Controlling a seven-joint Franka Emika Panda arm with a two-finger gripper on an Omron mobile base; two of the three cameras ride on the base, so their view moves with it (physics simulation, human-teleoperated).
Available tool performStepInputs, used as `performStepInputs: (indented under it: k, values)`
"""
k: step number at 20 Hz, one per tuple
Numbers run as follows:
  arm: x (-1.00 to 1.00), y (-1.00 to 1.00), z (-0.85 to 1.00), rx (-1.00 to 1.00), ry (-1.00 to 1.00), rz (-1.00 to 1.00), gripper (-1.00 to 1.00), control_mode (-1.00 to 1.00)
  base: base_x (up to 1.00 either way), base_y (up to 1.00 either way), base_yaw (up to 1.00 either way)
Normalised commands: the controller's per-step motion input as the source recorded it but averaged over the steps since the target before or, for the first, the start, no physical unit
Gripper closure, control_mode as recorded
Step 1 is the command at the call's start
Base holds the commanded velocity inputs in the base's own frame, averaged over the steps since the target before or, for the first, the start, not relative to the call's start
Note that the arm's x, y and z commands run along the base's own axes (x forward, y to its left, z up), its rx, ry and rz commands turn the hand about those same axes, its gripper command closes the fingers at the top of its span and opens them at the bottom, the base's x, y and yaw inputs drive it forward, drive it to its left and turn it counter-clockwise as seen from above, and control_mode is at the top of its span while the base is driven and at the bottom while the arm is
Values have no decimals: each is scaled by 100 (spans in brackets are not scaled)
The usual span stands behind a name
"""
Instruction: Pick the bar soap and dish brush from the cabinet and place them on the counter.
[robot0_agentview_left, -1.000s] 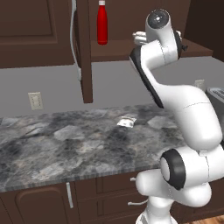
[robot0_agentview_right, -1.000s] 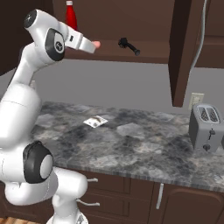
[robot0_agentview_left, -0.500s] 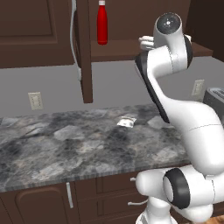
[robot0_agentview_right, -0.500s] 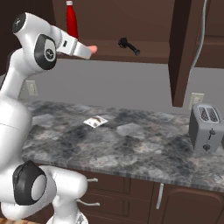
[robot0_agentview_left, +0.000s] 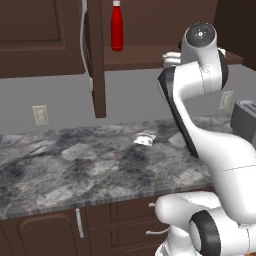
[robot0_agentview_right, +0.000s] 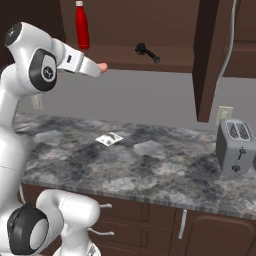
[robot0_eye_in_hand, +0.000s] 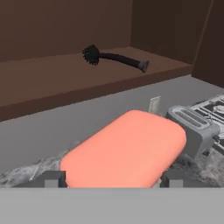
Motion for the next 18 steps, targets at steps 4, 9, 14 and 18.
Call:
performStepInputs:
  k: [4, 9, 14, 18]
  values:
    - [-38, 0, -31, -2, 9, 5, 100, -100, 0, 0, 0]
    - [-31, 0, -37, -2, 9, 6, 100, -100, 0, 0, 0]
    - [-15, 3, -43, -2, 7, 7, 100, -100, 0, 0, 0]
    - [-12, 6, -48, -3, 6, 7, 100, -100, 0, 0, 0]
